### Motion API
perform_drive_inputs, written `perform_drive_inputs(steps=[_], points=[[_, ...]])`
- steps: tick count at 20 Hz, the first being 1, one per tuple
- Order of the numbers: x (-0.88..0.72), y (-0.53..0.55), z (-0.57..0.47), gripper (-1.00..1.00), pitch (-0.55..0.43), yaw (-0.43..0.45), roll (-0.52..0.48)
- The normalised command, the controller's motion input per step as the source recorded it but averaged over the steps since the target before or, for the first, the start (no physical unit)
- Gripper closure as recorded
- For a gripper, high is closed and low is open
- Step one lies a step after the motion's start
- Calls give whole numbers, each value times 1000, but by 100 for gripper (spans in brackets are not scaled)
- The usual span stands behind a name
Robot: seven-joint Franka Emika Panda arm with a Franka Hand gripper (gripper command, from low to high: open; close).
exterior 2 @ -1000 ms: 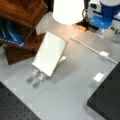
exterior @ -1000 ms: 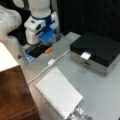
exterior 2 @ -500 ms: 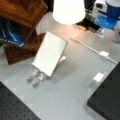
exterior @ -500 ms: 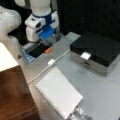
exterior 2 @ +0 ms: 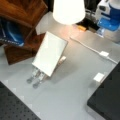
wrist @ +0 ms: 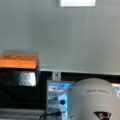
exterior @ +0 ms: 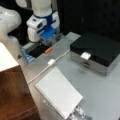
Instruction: Turn off the lamps. Pick up the book. Place the book on the shelf position.
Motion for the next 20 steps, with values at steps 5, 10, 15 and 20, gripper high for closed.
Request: perform_drive_inputs(steps=[5,10,15,20], points=[[-400,159,-128,-100,-181,-50,89],[-412,105,-144,100,-180,-81,97],[-376,64,-139,100,-190,-93,96],[-315,93,-138,100,-183,-118,89]])
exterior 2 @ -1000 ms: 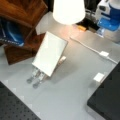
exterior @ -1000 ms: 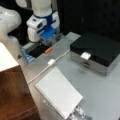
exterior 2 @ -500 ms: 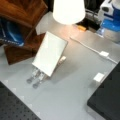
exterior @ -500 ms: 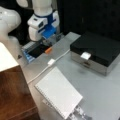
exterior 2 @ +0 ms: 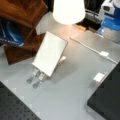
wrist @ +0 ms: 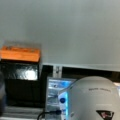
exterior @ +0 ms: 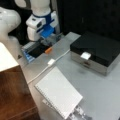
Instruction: Turn off the lamps. Pick up the book. Place the book on the shelf position.
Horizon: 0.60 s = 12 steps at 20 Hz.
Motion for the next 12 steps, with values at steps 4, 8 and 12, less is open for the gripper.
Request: perform_drive_inputs(steps=[4,8,12], points=[[-276,151,-164,100,-183,-137,85],[-260,165,-179,100,-196,-139,76],[-289,185,-219,100,-208,-136,65]])
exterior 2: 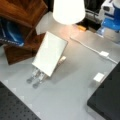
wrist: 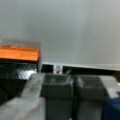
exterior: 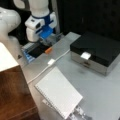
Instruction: Turn off the lamps. Pick up the book. Place the book on the shelf position.
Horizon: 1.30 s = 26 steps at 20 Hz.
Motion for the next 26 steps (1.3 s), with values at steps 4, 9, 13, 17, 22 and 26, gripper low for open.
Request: perform_drive_inputs(steps=[4,9,13,17,22,26], points=[[-314,204,-239,100,-226,-126,44],[-313,178,-257,100,-249,-123,30],[-316,158,-290,100,-270,-131,38],[-314,108,-389,100,-304,-145,71],[-319,83,-447,100,-312,-171,98],[-353,38,-444,100,-322,-167,109]])
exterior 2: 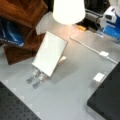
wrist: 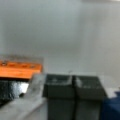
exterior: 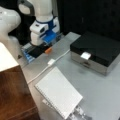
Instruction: Turn off the lamps. Pick up the book. Place the book on the shelf position.
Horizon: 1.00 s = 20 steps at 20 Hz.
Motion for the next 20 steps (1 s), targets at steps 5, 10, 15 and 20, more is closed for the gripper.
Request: perform_drive_inputs(steps=[5,10,15,20], points=[[-386,-27,-436,100,-333,-119,164],[-476,-72,-490,100,-351,-89,175],[-629,-125,-530,100,-381,-88,136],[-654,-126,-596,100,-484,-113,77]])
